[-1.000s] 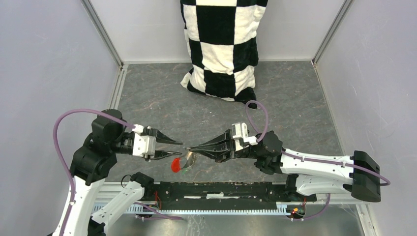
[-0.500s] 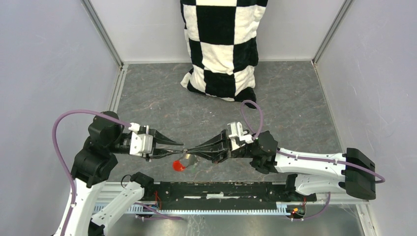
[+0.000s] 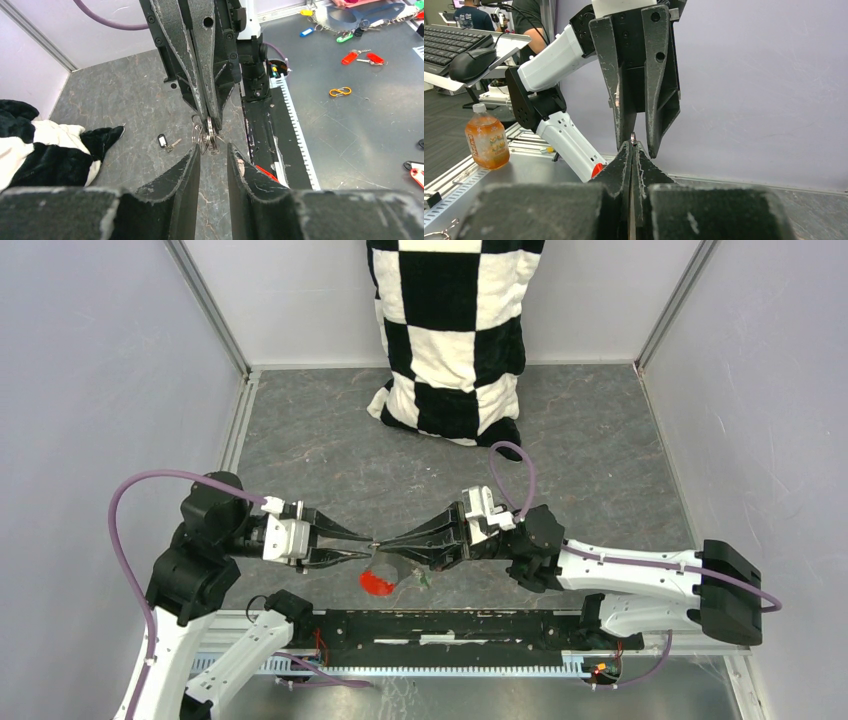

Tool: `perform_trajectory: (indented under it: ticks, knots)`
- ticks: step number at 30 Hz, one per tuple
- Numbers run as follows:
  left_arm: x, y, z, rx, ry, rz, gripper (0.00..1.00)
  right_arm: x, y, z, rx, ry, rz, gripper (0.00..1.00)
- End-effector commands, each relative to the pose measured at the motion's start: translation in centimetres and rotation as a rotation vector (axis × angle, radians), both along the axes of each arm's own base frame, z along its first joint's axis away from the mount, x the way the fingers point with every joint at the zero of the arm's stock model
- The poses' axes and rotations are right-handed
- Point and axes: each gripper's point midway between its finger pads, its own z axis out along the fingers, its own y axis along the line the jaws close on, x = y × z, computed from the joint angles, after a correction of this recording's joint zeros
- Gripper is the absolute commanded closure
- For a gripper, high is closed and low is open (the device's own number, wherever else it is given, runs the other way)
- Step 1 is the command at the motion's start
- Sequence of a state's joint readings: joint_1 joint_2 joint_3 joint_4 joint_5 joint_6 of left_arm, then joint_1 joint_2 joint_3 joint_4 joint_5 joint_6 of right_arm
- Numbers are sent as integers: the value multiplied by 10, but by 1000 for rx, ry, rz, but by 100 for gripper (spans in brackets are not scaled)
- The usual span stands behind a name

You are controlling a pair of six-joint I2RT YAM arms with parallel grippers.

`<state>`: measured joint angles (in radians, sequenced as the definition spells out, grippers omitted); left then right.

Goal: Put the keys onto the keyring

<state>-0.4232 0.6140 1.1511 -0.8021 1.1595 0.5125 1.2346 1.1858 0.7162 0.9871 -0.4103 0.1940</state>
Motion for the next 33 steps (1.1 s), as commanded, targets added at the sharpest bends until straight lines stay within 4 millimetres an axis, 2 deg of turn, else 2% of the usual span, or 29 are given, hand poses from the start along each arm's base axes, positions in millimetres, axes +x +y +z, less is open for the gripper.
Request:
perform_trajectory:
  ticks: [1,6,12,14,18,22,27,33]
  knots:
    - [-4,-2,1,-6,5,-35,67,-4,-4,37,109,-28,22,99]
    - [-1,-2,4,-14,-4,-27,75,-5,-2,34,107,-20,31,99]
    - [2,0,0,-10,-31,12,97,-3,-4,27,72,-10,17,99]
    - [3,1,-1,-8,-39,22,98,-1,-4,23,30,-22,-2,97]
    - [2,2,0,-6,-68,17,98,3,-5,12,-106,-72,-43,83]
    - [-8,2,6,-28,-134,-43,98,5,-13,12,-185,-141,-81,73]
    - [-30,2,21,-96,-275,-153,98,2,-24,14,-200,-178,-92,73]
    - [-40,2,34,-145,-418,-246,98,-5,-24,17,-177,-195,-52,74]
